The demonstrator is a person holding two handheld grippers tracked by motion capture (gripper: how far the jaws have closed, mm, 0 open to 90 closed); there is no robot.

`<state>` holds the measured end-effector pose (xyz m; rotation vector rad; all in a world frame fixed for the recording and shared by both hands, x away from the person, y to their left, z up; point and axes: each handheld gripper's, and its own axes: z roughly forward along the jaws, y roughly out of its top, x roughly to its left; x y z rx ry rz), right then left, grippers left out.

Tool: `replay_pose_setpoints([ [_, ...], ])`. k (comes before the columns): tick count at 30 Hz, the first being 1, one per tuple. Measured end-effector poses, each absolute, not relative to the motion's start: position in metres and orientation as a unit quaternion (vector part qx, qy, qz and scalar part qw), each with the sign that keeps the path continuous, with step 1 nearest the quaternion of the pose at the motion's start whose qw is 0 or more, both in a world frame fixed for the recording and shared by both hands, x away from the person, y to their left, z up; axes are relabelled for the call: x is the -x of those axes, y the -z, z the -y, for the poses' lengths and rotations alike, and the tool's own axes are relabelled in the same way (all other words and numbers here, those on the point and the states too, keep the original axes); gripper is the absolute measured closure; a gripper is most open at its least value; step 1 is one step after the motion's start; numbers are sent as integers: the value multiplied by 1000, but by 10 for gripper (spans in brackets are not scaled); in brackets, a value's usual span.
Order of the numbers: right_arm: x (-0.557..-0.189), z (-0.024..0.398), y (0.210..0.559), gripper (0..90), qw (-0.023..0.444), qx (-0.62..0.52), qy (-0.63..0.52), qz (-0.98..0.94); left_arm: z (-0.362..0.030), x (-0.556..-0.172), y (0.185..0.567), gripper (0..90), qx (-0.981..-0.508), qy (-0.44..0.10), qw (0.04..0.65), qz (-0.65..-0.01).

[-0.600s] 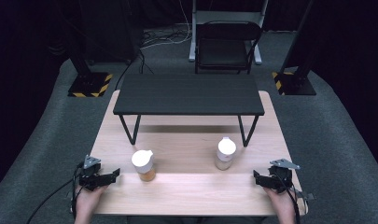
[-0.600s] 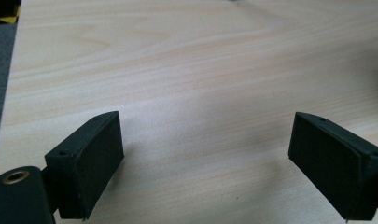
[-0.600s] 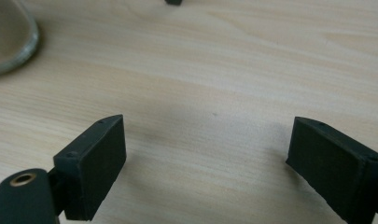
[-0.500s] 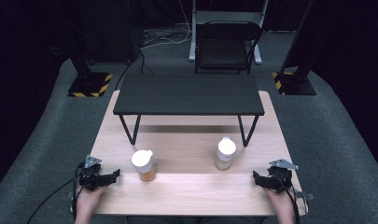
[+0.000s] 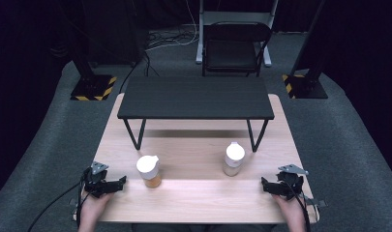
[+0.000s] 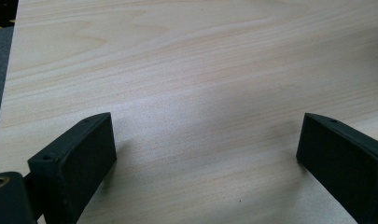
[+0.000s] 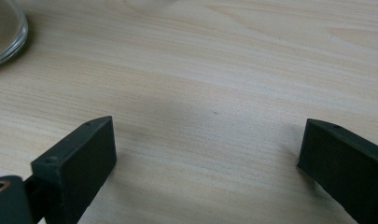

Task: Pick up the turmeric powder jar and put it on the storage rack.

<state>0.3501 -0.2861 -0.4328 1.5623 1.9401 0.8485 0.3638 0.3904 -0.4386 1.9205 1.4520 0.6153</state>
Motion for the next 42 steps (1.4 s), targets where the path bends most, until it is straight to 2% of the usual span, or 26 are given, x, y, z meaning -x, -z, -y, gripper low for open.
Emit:
replay_pose_setpoints([
  [17, -351, 285, 433, 19, 252, -576, -311, -713, -392, -364, 438, 31, -732, -231, 325, -553],
  [28, -351, 285, 433, 19, 252, -576, -311, -713, -404, -360, 440, 71, -717, -219, 350, -561],
  [42, -350, 285, 433, 19, 252, -575, -311, -714, -411, -348, 431, 74, -705, -222, 391, -548],
])
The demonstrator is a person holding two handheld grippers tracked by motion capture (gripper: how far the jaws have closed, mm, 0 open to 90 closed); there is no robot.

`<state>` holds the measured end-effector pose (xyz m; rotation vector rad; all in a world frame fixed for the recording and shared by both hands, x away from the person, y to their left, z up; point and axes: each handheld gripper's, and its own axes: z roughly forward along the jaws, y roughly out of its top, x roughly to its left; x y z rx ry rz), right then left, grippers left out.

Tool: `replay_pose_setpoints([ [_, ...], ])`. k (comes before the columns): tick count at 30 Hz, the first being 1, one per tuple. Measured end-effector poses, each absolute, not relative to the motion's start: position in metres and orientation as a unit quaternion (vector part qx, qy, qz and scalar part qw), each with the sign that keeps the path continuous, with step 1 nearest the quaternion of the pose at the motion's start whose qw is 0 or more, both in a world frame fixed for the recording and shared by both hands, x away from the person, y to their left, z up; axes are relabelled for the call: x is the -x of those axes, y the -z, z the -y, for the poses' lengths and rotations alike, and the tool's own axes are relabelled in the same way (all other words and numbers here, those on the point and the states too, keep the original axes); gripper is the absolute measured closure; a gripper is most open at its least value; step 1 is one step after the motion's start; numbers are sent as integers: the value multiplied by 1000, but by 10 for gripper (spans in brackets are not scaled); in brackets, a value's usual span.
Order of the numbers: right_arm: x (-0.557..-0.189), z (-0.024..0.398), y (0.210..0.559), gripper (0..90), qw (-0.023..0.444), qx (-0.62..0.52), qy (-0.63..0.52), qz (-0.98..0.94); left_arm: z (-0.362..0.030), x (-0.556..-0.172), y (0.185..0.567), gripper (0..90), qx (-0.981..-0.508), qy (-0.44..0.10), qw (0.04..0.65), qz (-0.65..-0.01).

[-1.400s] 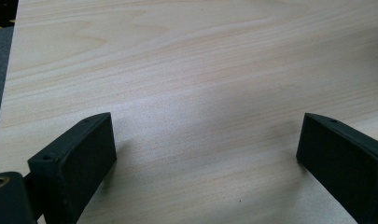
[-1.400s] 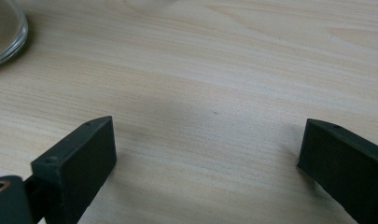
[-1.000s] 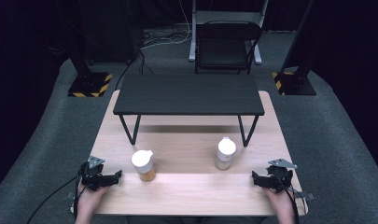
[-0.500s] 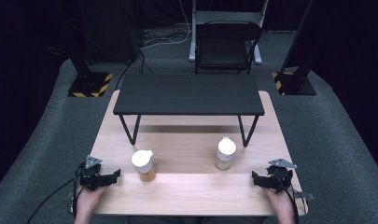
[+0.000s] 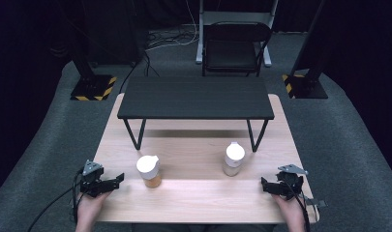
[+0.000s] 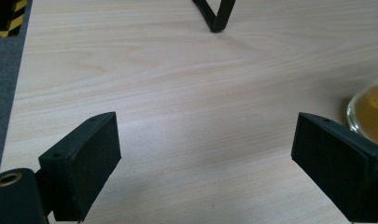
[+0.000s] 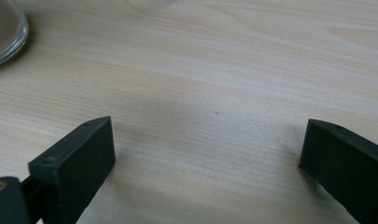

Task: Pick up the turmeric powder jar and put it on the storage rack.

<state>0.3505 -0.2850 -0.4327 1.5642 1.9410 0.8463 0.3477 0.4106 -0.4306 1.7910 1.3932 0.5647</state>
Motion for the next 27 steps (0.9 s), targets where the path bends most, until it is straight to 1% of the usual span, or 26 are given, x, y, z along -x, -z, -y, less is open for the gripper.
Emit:
replay_pose_setpoints([
  [15, -350, 285, 433, 19, 252, -575, -311, -714, -410, -336, 418, 73, -701, -227, 426, -525],
  [27, -350, 285, 433, 19, 252, -575, -311, -714, -402, -329, 407, 77, -707, -236, 431, -509],
])
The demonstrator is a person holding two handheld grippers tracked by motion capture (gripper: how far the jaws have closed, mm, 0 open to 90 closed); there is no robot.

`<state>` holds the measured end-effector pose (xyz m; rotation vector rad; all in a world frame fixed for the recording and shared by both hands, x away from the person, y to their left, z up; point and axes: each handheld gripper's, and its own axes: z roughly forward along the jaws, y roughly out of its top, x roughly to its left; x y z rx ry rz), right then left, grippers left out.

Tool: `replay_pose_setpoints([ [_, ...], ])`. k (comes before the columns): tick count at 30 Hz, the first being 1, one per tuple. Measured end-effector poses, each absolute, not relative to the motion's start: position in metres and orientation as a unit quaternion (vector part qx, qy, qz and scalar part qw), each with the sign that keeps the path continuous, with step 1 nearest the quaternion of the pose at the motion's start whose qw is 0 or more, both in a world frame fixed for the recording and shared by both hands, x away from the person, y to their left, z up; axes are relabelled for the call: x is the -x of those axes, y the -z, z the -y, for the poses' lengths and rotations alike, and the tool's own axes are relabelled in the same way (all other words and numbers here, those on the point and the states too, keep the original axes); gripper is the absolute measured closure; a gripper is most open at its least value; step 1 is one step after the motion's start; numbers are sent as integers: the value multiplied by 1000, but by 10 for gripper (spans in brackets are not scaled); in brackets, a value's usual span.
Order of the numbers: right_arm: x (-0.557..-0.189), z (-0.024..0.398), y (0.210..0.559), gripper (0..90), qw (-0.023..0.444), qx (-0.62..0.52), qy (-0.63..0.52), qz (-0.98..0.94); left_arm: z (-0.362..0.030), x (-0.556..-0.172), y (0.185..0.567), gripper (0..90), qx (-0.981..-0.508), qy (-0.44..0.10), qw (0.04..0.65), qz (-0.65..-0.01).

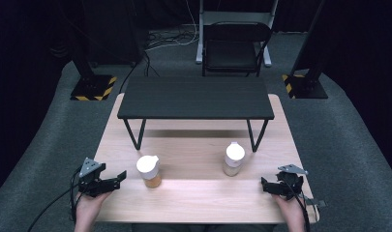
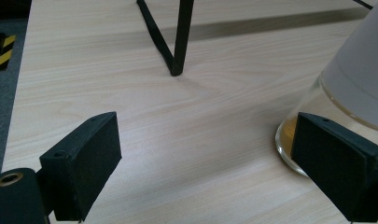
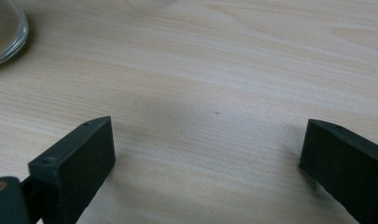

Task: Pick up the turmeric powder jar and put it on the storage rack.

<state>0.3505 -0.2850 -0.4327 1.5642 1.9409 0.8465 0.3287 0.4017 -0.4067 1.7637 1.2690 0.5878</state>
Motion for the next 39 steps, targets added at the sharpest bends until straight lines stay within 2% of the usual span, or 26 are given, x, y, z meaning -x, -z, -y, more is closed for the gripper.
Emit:
replay_pose_setpoints([
  [39, -351, 285, 433, 19, 252, -575, -311, -714, -385, -322, 384, 79, -742, -214, 453, -446],
])
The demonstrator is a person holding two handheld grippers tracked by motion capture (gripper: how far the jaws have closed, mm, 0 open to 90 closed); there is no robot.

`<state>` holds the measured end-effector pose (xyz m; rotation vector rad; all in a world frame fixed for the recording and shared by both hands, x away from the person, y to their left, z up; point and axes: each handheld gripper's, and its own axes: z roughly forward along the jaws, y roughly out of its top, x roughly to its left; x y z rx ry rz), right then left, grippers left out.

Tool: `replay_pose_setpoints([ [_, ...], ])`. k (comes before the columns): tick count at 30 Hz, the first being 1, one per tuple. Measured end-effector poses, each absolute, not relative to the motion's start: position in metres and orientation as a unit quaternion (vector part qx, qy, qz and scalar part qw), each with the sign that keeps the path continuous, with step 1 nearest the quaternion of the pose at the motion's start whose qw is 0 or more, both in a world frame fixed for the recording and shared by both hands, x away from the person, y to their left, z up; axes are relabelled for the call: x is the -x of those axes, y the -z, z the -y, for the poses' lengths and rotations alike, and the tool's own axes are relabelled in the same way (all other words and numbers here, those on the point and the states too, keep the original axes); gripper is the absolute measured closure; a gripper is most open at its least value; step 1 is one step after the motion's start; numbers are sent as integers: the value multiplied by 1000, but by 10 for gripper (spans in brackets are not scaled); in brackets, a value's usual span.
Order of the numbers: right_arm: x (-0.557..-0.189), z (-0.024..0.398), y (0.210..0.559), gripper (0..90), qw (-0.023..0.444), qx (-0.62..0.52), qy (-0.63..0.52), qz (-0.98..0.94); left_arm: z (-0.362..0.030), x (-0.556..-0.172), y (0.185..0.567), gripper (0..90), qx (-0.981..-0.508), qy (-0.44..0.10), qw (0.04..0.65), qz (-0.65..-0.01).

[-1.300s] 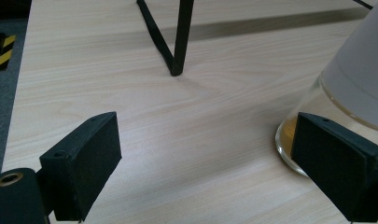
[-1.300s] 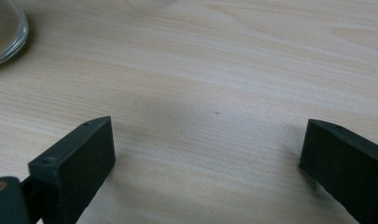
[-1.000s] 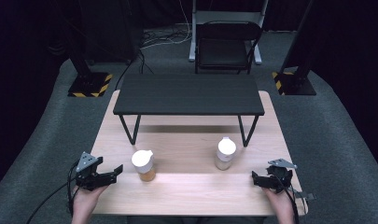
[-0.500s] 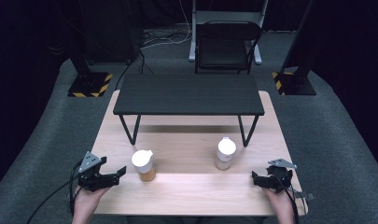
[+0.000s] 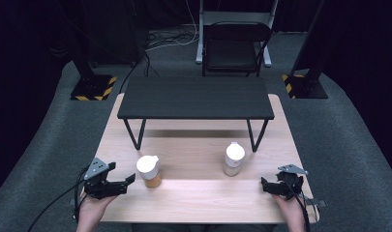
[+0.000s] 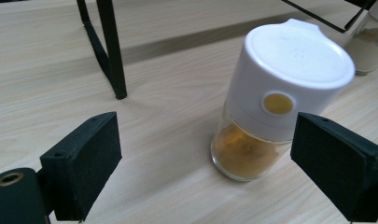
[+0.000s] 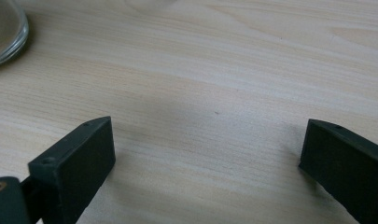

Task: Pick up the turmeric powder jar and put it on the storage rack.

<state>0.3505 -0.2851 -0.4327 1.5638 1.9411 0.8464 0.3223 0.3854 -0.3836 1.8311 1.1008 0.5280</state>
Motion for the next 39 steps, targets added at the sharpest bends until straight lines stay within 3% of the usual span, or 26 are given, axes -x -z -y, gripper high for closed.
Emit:
replay_pose_setpoints([
  [39, -351, 285, 433, 17, 252, -574, -311, -714, -343, -339, 401, 102, -751, -202, 461, -428],
])
